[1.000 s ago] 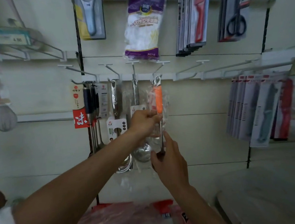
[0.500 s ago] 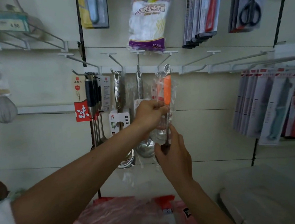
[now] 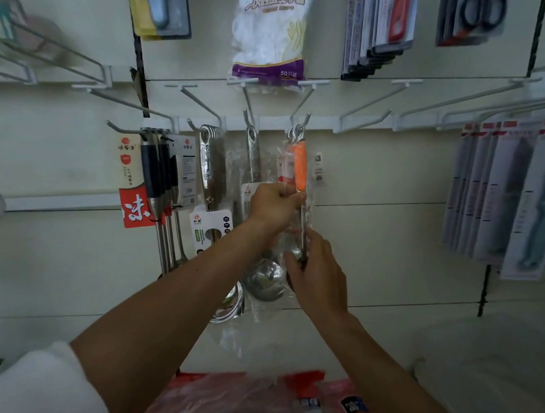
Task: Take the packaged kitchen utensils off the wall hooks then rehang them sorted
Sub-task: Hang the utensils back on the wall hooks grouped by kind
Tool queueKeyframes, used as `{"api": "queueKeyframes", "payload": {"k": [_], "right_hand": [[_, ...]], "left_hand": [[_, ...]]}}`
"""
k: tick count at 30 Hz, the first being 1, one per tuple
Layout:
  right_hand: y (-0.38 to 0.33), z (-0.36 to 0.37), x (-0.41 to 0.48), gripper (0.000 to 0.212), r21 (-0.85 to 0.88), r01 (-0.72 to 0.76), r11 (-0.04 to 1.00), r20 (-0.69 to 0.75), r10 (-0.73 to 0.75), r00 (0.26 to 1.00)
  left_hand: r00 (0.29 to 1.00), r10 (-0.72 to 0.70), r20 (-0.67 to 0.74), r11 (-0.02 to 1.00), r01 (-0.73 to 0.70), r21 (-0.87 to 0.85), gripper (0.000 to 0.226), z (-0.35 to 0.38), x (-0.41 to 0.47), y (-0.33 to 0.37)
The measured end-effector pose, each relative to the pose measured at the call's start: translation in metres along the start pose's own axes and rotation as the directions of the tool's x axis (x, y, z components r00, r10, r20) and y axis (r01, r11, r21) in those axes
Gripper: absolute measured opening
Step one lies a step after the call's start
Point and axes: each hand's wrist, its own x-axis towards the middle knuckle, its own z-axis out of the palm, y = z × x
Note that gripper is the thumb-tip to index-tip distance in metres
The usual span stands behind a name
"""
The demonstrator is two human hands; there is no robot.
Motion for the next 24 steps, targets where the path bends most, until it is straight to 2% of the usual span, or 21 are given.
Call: {"api": "queueKeyframes", "payload": {"k": [3,10,15,18,22,24], "right_hand": [[0.009,0.009,0.025,0.027,-0.046,0.023,0.999,-0.093,-0.028,0.995],[0.023,0.026,0.071,0.022,-0.1,0.003,0.995,-0.026,-0.006,1.0],[0.027,0.034,0.086,0.022,-0.104,-0.013,0.994,0.012,0.014,1.0],[0.027,0.036,0.088,0.022,-0.107,-0.013,0.994,0.04,0.018,0.999],[0.022,0.032,0.075,0.03,-0.107,-0.01,0.994,0.033,0.014,0.999],[0.018,0.027,0.065,0.041,-0.107,0.008,0.994,-0.015,-0.01,1.0]], "left_hand": [[1.0,0.004,-0.028,0.998,-0.002,0.066,0.01,0.005,0.019,-0.007],[0.995,-0.042,-0.087,0.99,0.053,0.129,0.02,0.016,0.062,-0.026],[0.99,-0.054,-0.129,0.987,0.073,0.146,0.021,0.02,0.079,-0.036],[0.986,-0.039,-0.162,0.989,0.061,0.134,0.005,0.02,0.076,-0.037],[0.982,-0.052,-0.179,0.996,0.063,0.058,0.026,0.013,0.056,-0.031],[0.986,0.004,-0.165,0.996,0.01,0.088,0.021,0.003,0.035,-0.026]]}}
